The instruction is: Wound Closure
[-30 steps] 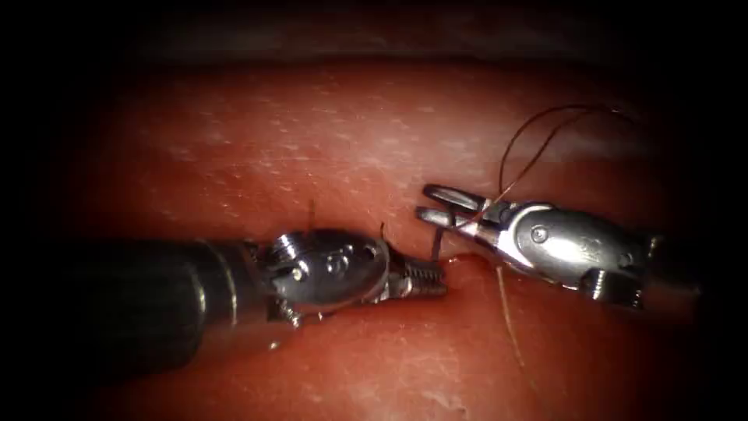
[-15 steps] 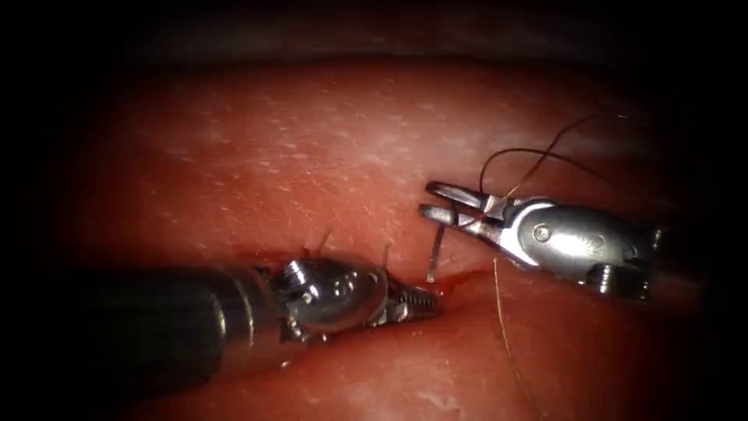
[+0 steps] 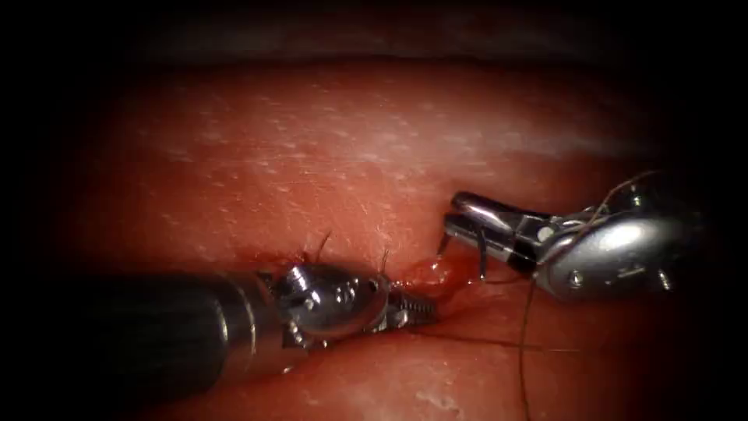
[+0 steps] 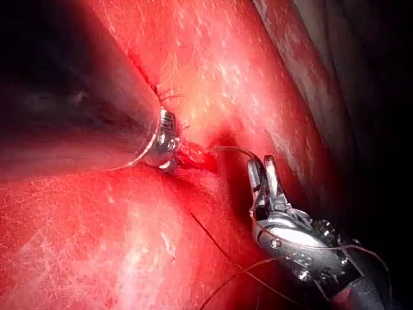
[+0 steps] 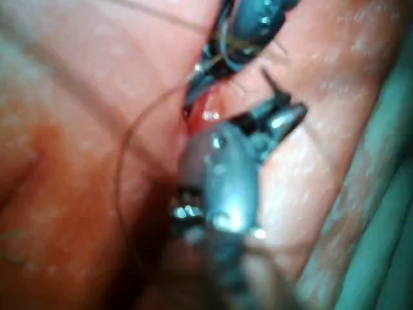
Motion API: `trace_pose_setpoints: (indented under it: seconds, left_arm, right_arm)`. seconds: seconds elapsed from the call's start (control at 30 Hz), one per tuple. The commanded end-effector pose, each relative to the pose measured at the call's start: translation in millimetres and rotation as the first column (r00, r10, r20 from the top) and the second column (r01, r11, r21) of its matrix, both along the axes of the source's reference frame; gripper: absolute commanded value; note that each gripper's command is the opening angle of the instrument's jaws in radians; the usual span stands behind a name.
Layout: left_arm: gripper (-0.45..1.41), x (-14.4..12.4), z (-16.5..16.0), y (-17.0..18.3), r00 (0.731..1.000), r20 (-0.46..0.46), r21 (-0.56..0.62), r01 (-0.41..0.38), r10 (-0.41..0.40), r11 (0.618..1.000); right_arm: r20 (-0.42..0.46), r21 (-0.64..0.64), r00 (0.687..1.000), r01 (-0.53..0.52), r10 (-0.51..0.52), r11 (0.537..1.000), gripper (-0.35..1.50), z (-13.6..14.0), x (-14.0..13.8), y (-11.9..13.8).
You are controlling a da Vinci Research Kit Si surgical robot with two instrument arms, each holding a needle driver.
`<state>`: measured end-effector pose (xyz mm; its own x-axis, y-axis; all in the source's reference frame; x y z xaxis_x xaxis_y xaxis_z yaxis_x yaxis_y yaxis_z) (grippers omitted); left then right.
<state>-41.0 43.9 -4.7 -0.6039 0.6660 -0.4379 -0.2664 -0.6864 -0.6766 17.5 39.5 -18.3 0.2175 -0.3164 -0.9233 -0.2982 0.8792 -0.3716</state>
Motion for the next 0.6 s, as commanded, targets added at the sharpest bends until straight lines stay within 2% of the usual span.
trace_pose_setpoints:
  seconds: [0.03, 0.2, 0.37, 0.43, 0.47, 0.57, 0.6]
  left_arm:
    - [0.11, -0.5, 0.6, -0.2, 1.0, -0.002, 0.005, -0.001, 0.001, 1.0]
    - [0.11, -0.5, 0.5, -0.4, 1.0, -0.002, 0.012, -0.008, 0.008, 1.0]
    - [0.11, -0.4, 0.6, -0.6, 1.0, -0.005, 0.021, -0.013, 0.013, 1.0]
    - [0.11, -0.4, 0.7, -0.6, 1.0, -0.004, 0.021, -0.017, 0.018, 1.0]
    - [0.11, -0.4, 0.7, -0.6, 1.0, -0.004, 0.021, -0.017, 0.018, 1.0]
    - [0.11, -0.4, 0.7, -0.6, 1.0, -0.004, 0.026, -0.017, 0.017, 1.0]
    - [0.11, -0.4, 0.7, -0.6, 1.0, -0.004, 0.026, -0.017, 0.017, 1.0]
  right_arm:
    - [-0.004, -0.011, 1.0, 0.003, -0.003, 1.0, -0.35, 0.3, 0.6, -0.1]
    - [-0.006, -0.039, 1.0, -0.008, 0.008, 0.999, -0.35, 0.0, 0.1, 0.2]
    - [0.008, -0.06, 1.0, -0.004, 0.005, 0.998, -0.35, 1.1, 0.3, -0.5]
    - [0.049, -0.072, 0.999, 0.027, -0.023, 0.997, -0.35, 3.7, 0.4, -1.9]
    - [0.049, -0.072, 0.999, 0.027, -0.023, 0.997, -0.35, 3.7, 0.4, -1.9]
    - [0.092, -0.088, 0.994, 0.065, -0.057, 0.994, -0.35, 7.0, 0.6, -3.6]
    - [0.092, -0.088, 0.994, 0.065, -0.057, 0.994, -0.35, 7.0, 0.6, -3.6]
